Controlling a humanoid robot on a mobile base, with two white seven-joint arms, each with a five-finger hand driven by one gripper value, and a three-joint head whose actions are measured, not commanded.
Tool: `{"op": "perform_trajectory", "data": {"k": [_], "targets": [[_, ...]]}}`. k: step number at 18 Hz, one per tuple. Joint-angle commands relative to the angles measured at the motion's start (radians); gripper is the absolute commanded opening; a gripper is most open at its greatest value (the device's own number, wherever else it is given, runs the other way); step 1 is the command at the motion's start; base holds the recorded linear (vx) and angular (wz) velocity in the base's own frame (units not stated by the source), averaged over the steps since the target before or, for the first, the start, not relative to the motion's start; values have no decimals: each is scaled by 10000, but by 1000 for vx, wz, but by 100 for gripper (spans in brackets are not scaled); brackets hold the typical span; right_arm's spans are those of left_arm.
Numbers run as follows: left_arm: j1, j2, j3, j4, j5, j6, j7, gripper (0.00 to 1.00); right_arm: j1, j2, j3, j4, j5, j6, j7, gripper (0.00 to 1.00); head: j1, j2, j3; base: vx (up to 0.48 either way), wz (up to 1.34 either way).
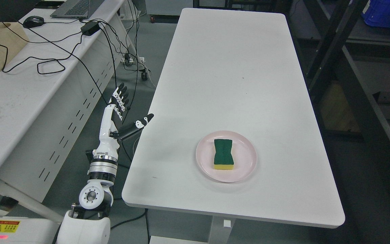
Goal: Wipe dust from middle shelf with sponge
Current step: 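Reach the left hand forward over the table toward the sponge on the pink plate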
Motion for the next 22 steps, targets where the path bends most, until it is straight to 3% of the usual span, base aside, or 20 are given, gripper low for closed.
{"op": "perform_trajectory", "data": {"k": [1, 7, 11, 14, 16, 18, 20, 22], "targets": [[10, 172, -140, -72, 0, 34, 4, 99, 0, -175, -1, -175, 0, -8, 0, 100, 0, 0, 0, 0, 0], [-189, 172, -141, 128, -30, 478, -468, 99, 0, -175, -1, -175, 0, -8, 0, 100, 0, 0, 0, 1, -3], [-1138, 1804, -140, 1120, -350, -177, -2752, 96, 0, -175, -1, -175, 0, -8, 0, 100, 0, 0, 0, -3, 2], [-1921, 2726, -293, 2334, -3209, -1084, -4255, 95, 0, -175, -1, -175, 0, -8, 0, 100, 0, 0, 0, -11, 5], [-2350, 3049, -401, 2413, -5482, -1879, -5451, 95, 0, -175, -1, -175, 0, -8, 0, 100, 0, 0, 0, 0, 0], [-3039, 2792, -264, 2459, -5584, -2296, -5641, 98, 15, -175, -1, -175, 0, -8, 0, 100, 0, 0, 0, 0, 0], [-3196, 1797, 178, 2459, -5308, -2374, -5671, 98, 0, -175, -1, -175, 0, -8, 0, 100, 0, 0, 0, 0, 0], [-3257, 1761, 15, 2490, -5490, -2451, -5763, 96, 0, -175, -1, -175, 0, -8, 0, 100, 0, 0, 0, 0, 0]]}}
